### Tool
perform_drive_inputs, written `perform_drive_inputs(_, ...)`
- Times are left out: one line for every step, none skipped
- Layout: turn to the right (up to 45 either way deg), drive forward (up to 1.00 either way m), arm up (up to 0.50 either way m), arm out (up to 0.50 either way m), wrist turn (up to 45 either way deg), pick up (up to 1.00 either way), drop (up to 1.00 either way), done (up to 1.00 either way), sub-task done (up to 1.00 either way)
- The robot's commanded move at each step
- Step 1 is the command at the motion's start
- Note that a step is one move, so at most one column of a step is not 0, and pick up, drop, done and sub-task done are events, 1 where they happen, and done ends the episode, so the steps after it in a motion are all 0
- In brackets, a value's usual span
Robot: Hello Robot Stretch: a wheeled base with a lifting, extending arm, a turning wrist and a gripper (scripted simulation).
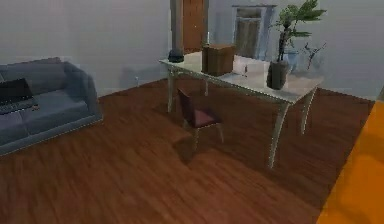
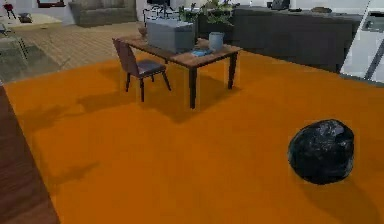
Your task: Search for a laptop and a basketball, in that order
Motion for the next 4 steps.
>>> perform_drive_inputs(-42.0,0.00,0.00,0.00,0.0,0.00,0.00,0.00,0.00)
perform_drive_inputs(0.0,1.00,0.00,0.00,0.0,0.00,0.00,0.00,0.00)
perform_drive_inputs(0.0,0.90,0.00,0.00,0.0,0.00,0.00,0.00,0.00)
perform_drive_inputs(0.0,0.00,0.00,0.00,0.0,0.00,0.00,0.00,1.00)
